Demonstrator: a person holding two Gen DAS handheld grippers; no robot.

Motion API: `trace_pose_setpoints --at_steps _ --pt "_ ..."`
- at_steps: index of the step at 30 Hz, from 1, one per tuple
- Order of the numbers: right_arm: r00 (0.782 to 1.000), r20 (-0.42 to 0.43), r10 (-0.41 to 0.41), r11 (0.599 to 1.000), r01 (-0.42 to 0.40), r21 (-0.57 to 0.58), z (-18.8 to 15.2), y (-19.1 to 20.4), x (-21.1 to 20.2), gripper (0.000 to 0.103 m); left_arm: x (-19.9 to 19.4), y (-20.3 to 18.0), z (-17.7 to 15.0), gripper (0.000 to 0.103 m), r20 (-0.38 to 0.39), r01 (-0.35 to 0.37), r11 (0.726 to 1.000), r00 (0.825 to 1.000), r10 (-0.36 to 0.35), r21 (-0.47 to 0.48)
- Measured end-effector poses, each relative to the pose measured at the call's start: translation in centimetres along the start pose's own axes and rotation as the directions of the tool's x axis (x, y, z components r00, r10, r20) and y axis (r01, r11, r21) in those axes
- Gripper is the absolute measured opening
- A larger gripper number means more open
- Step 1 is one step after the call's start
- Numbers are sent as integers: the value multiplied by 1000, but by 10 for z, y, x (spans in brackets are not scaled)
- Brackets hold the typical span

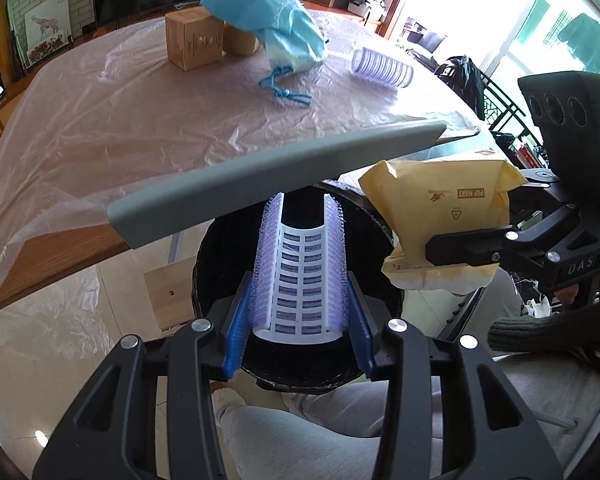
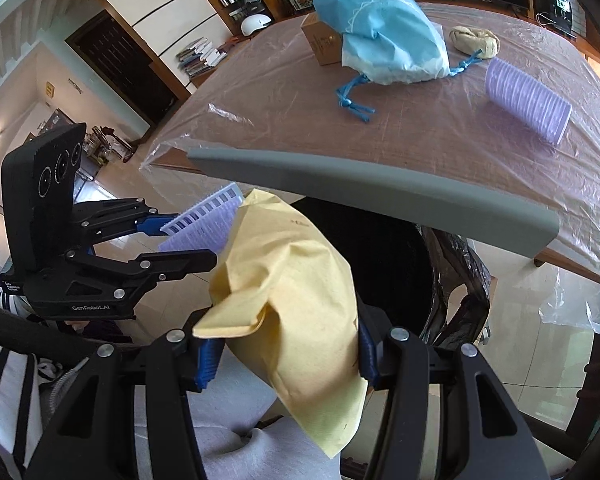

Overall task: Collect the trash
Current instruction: 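Carry the hair roller and yellow paper bag with both tools over the trash bin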

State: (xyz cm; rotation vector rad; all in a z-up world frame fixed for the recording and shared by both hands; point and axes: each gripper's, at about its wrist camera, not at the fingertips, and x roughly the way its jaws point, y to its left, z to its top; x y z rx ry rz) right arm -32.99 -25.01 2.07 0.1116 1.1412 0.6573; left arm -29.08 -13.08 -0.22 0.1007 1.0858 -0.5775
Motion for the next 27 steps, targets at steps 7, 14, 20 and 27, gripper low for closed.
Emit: trace_pose_setpoints --at_steps 7,14,20,27 --pt "999 -30 -21 1000 21 17 -3 -9 19 52 16 5 -3 44 -28 -13 1000 1000 13 -9" --pt "998 -49 -38 999 39 37 0 -16 36 52 26 10 -7 44 -49 -25 1000 999 24 -14" --pt "995 -74 -61 996 65 54 -2 -20 46 52 35 11 -7 44 -66 -33 999 997 32 -18" --pt "992 -89 -95 992 101 71 -3 -26 55 52 48 12 -5 44 -88 -42 999 995 40 -16"
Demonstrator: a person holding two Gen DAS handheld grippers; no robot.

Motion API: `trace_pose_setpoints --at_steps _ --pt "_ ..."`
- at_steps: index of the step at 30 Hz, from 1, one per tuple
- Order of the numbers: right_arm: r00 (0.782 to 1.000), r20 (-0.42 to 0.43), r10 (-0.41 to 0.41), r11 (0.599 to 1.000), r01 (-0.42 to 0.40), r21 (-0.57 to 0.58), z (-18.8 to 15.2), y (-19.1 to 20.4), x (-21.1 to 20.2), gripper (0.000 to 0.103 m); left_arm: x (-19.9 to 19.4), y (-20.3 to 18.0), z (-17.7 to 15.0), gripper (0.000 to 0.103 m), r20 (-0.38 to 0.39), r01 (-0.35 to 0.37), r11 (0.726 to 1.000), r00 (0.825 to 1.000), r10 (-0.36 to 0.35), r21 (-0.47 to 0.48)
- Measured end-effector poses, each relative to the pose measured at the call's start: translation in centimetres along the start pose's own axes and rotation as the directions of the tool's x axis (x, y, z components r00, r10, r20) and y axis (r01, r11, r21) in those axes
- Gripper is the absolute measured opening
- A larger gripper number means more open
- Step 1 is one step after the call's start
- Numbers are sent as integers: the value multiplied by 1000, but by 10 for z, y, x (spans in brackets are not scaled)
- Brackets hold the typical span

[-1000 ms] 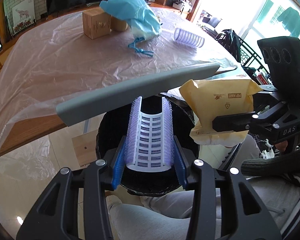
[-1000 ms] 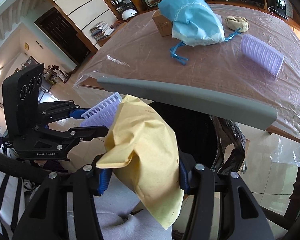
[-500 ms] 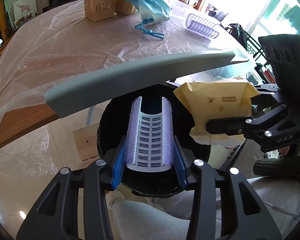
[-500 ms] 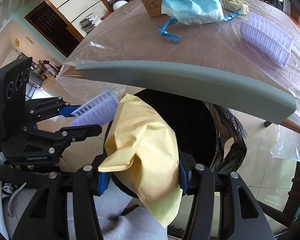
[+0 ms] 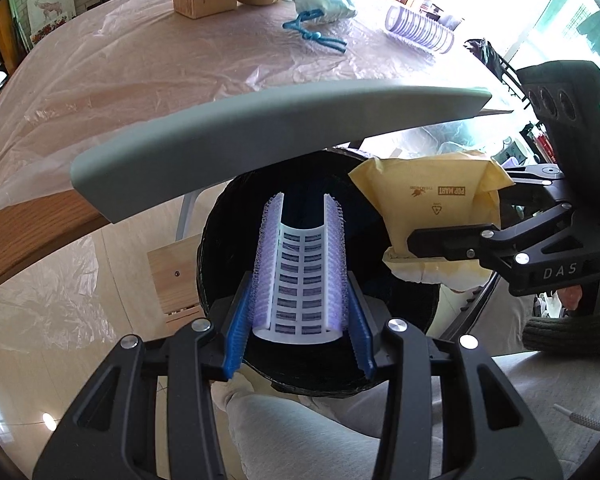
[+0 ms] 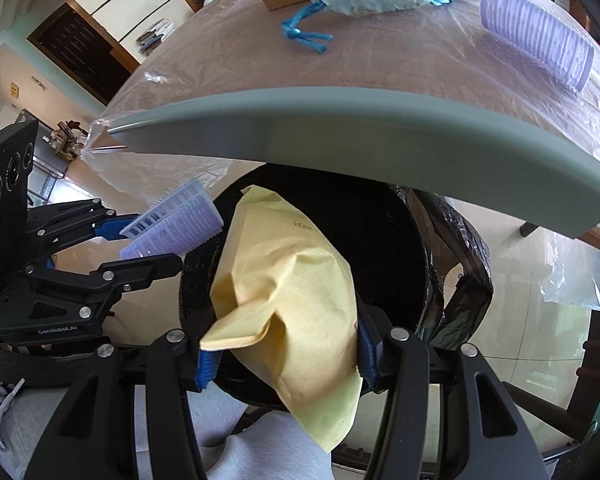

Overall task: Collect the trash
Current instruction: 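Carry the hair roller and yellow paper bag with both tools over the trash bin, then open both tools to drop the roller and paper bag into the bin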

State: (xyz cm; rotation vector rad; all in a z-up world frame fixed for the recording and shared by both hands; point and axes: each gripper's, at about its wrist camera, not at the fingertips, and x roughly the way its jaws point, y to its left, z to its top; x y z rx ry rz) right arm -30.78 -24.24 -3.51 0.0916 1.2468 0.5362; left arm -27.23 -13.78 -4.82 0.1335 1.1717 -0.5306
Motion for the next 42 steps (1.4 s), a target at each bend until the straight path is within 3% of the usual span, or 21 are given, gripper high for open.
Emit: trace_pose_setpoints --at_steps 19,42 --pt "998 -36 -49 999 50 4 5 1 27 52 21 0 2 44 -51 -37 998 998 40 49" --pt "997 -31 -64 997 66 43 7 -5 25 52 26 -6 4 45 -57 -49 992 997 56 120"
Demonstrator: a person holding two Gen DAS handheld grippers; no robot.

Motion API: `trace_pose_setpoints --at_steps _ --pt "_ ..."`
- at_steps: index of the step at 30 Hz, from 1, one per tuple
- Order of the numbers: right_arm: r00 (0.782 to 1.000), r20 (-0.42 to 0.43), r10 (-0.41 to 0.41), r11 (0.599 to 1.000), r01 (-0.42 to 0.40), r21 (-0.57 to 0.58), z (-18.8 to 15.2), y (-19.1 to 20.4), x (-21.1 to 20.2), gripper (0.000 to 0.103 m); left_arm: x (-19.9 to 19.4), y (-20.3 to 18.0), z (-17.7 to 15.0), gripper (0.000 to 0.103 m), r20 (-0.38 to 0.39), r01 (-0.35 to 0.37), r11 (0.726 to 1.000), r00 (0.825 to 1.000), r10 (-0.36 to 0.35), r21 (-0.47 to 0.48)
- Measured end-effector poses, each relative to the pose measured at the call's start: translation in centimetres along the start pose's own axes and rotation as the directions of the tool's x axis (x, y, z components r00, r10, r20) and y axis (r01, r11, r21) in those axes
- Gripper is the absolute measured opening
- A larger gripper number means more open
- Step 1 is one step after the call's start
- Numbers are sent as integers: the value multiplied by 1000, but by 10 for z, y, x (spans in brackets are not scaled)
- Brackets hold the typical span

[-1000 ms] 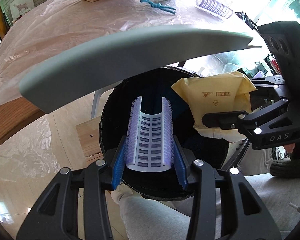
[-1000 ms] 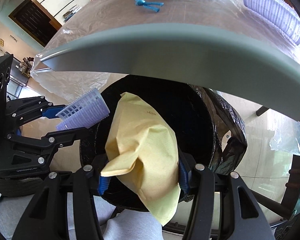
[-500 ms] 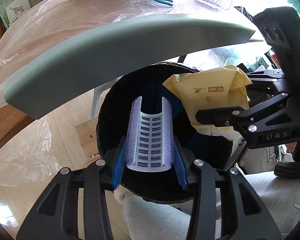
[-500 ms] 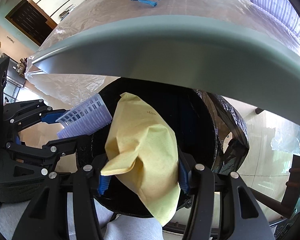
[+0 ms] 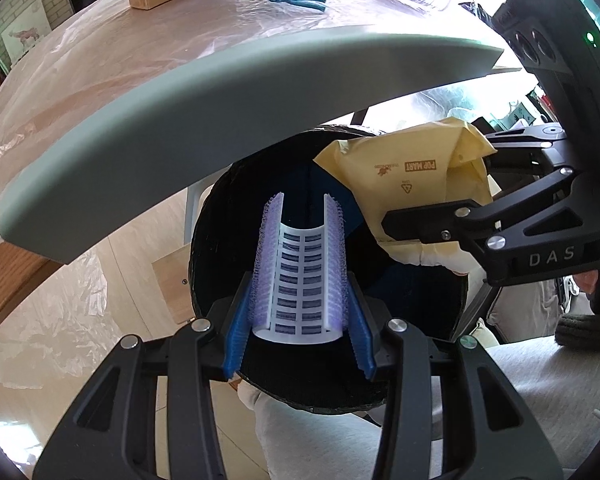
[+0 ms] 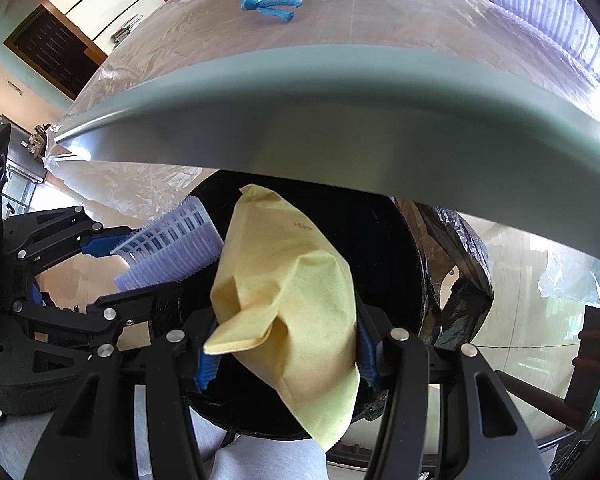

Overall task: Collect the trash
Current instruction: 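Open both tools to drop the roller and paper bag into the bin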

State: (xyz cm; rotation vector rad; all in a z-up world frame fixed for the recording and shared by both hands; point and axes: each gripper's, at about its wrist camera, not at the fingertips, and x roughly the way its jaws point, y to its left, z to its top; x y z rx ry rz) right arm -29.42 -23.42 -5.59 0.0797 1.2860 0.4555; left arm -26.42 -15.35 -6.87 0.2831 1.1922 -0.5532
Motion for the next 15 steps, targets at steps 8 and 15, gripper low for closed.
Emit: trace_pose_setpoints --at_steps 8,15 --pt "1000 3 -3 1000 3 6 1 1 1 52 -2 -2 -1 44 3 -3 1000 1000 3 7" --pt "1000 18 8 999 -9 38 0 -3 -2 64 -5 -3 -2 47 22 15 1000 1000 -15 6"
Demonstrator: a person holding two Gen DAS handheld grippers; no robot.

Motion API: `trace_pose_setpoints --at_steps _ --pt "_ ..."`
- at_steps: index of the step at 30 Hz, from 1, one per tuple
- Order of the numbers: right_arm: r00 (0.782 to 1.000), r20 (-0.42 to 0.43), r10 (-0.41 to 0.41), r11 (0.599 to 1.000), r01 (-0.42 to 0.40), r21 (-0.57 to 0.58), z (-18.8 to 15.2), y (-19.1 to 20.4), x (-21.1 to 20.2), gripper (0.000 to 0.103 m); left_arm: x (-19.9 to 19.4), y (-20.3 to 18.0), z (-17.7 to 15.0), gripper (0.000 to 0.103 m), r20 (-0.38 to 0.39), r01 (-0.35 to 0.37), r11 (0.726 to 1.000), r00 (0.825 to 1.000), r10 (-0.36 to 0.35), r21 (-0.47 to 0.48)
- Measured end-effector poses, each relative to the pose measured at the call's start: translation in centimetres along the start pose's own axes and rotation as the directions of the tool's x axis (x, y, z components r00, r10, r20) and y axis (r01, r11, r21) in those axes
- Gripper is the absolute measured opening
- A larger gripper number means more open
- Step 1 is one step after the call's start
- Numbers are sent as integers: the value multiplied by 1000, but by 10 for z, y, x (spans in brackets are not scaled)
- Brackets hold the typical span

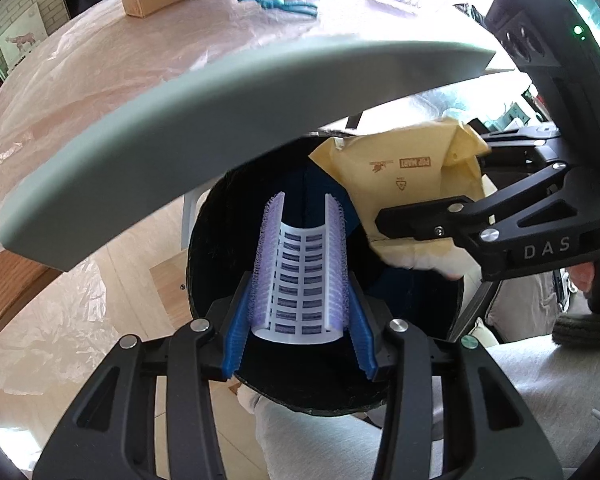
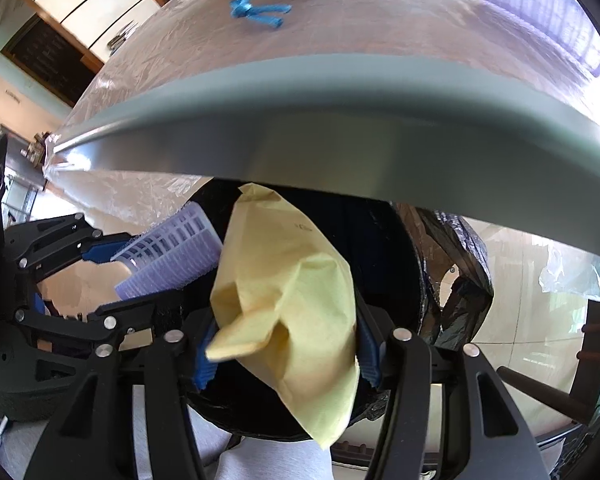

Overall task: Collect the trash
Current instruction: 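Open both tools to drop the roller and paper bag into the bin, then move both tools back over the table toward the remaining items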

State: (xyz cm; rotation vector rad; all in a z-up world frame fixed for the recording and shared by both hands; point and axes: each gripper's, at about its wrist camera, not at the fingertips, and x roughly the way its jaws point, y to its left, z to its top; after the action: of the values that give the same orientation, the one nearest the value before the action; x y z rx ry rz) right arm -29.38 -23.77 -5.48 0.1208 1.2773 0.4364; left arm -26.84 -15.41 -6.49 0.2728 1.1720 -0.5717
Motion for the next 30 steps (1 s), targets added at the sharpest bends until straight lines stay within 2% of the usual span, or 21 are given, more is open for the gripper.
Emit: trace_pose_setpoints --at_steps 2,3,9,13,15,16,17,20,24,26,30 --pt "1000 18 6 1000 -7 21 0 -3 -4 79 -3 3 1 65 7 14 1000 1000 -14 -16" --pt "999 32 10 999 -11 34 0 -4 -8 82 -5 3 0 67 15 14 1000 1000 -14 -20" --pt "998 60 0 1000 -1 20 -5 -6 -31 83 -19 3 -1 68 33 -7 1000 999 7 -3" --pt "991 126 -52 997 60 -56 -13 2 -65 83 -47 5 -2 68 84 -17 1000 996 17 -3" --pt "978 189 -85 989 105 -102 -15 8 -89 84 -70 5 4 75 140 -13 1000 990 13 -2" --pt "969 226 -101 984 130 -118 -15 10 -102 87 -82 7 5 85 173 -18 1000 985 18 -2" --pt "961 253 -114 981 149 -123 -15 10 -111 88 -98 9 9 89 227 -32 999 973 31 -2" --pt "928 340 -150 973 200 -116 -7 5 -139 94 -122 22 29 97 311 -57 998 949 59 -16" --pt "889 396 -230 956 283 -80 20 -15 -145 99 -123 48 60 97 357 -153 986 919 168 -68" --pt "879 398 -263 947 315 -69 38 -26 -139 99 -115 62 77 97 355 -165 983 916 184 -85" --pt "886 360 -293 935 345 -87 63 -48 -123 99 -92 89 107 97 320 -173 982 928 189 -78"
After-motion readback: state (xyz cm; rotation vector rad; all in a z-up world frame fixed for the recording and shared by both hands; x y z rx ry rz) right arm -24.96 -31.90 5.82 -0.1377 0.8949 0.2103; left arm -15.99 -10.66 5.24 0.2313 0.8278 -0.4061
